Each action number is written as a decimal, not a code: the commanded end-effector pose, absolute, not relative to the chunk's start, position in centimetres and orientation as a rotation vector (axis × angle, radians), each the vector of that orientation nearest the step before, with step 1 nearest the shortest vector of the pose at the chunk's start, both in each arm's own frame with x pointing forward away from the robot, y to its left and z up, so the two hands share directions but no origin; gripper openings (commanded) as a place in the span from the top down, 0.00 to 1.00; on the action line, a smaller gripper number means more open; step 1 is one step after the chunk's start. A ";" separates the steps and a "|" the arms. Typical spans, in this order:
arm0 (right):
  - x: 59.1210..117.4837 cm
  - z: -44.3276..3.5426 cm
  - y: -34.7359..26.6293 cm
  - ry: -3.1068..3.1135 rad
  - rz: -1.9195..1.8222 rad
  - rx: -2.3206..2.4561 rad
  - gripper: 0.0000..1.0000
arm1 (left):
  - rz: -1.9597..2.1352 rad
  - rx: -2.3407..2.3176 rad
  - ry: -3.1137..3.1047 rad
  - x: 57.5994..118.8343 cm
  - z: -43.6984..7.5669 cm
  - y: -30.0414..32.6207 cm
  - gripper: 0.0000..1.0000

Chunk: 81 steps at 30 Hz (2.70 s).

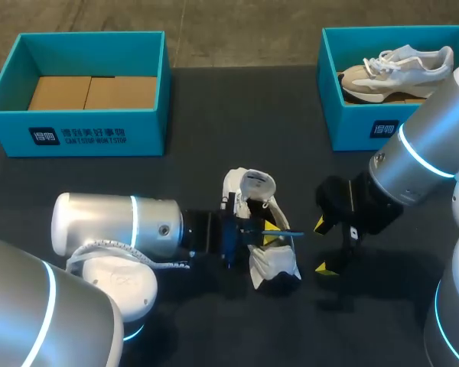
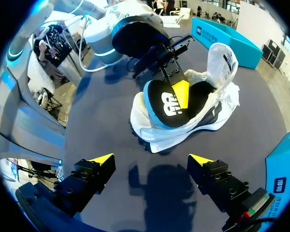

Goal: Take the shoe out of the shoebox, open the shoe tongue, remove and reinsert the insole, then place the shoe into the shoebox

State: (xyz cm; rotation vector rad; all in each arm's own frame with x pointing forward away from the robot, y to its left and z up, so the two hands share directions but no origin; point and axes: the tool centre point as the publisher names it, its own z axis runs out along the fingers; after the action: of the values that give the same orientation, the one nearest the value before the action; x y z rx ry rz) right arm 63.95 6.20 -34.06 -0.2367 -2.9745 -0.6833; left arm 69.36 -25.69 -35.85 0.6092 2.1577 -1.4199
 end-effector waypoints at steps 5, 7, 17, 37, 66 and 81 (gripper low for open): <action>63.9 -34.2 6.4 -2.978 -0.678 -0.240 0.00 | -1.445 0.631 2.149 68.8 -35.0 -25.8 0.72; 63.9 -34.2 6.4 -2.978 -0.678 -0.240 0.00 | -1.446 0.641 2.141 68.4 -34.6 -26.0 0.70; 63.9 -34.2 6.4 -2.978 -0.678 -0.240 0.00 | -1.461 0.692 2.115 67.2 -33.5 -26.7 0.79; 63.9 -34.2 6.4 -2.978 -0.678 -0.240 0.00 | -1.396 0.738 2.107 68.1 -35.1 -26.3 1.00; 63.9 -34.2 6.4 -2.978 -0.678 -0.240 0.00 | -1.468 0.777 2.073 66.4 -33.5 -27.1 0.61; 63.9 -34.2 6.4 -2.978 -0.678 -0.240 0.00 | -1.434 0.702 2.097 65.8 -32.8 -26.6 0.68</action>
State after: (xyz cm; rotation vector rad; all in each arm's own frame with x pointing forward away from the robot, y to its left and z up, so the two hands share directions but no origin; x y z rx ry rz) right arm 63.95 6.20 -34.06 -0.2367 -2.9745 -0.6832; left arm 66.44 -26.77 -33.18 0.7156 2.0852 -1.4531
